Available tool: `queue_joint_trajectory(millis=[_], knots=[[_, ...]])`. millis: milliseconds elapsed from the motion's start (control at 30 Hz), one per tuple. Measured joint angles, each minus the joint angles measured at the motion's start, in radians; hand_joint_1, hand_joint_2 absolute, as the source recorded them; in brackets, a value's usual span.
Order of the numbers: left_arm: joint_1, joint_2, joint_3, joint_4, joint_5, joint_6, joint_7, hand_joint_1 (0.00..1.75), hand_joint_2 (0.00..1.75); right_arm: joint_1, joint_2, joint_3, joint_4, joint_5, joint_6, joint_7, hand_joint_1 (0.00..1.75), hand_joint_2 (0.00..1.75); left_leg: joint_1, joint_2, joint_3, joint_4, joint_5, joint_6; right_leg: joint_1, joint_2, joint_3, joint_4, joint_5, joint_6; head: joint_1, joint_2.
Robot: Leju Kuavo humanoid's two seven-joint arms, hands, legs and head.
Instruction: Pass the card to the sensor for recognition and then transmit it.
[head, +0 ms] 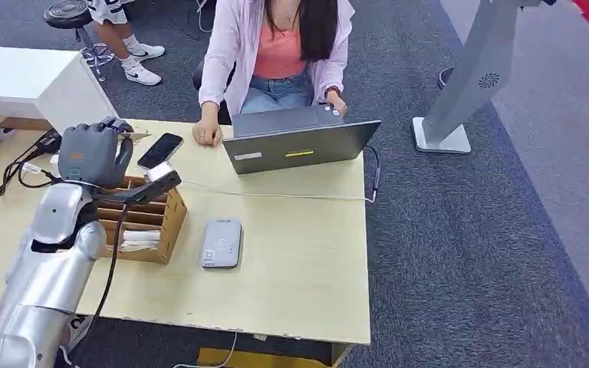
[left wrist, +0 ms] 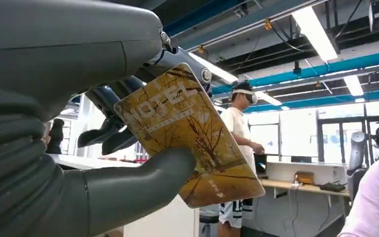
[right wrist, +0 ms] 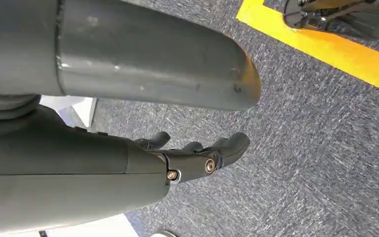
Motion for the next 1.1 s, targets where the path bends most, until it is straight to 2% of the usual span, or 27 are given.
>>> queue_joint_trajectory(millis=[233, 433, 667, 967, 1100], knots=[[0.079, -0.044, -0.046, -0.085, -0.011, -0.008, 0.001, 1.75, 1.75, 0.000, 0.000, -0.005, 0.000, -0.007, -0.006, 0.000, 0.00, 0.00, 0.000, 0.000, -0.001, 0.000, 0.000, 0.000, 0.000, 0.000, 0.000, 0.000, 0.000, 0.000, 0.000, 0.000], [0.131, -0.056, -0.089, -0.137, -0.010, -0.028, 0.016, 1.75, 1.75, 0.001, 0.003, -0.012, 0.000, -0.008, -0.007, 0.001, 0.00, 0.00, -0.001, 0.000, -0.001, 0.000, 0.000, 0.000, -0.001, 0.000, 0.000, 0.000, 0.000, 0.001, 0.000, 0.000], [0.156, -0.064, -0.137, -0.131, 0.001, -0.118, 0.013, 1.75, 1.75, 0.001, 0.006, -0.021, 0.000, -0.008, -0.009, 0.000, 0.00, 0.00, -0.001, 0.000, -0.001, 0.000, 0.000, 0.001, -0.001, 0.000, -0.001, 0.000, 0.000, 0.001, 0.000, 0.000], [0.165, -0.103, -0.209, -0.070, 0.003, -0.172, 0.015, 1.75, 1.75, 0.001, 0.008, -0.021, 0.000, -0.007, -0.008, 0.000, 0.00, 0.00, -0.001, 0.000, -0.002, 0.000, 0.000, 0.001, -0.001, 0.000, -0.001, 0.000, 0.000, 0.001, 0.000, 0.000], [0.168, -0.112, -0.225, -0.051, 0.006, -0.178, 0.015, 1.75, 1.75, 0.001, 0.008, -0.021, 0.000, -0.007, -0.008, 0.000, 0.00, 0.00, -0.001, 0.000, -0.002, 0.000, 0.000, 0.001, -0.001, 0.000, -0.001, 0.000, 0.000, 0.001, 0.000, 0.000]])
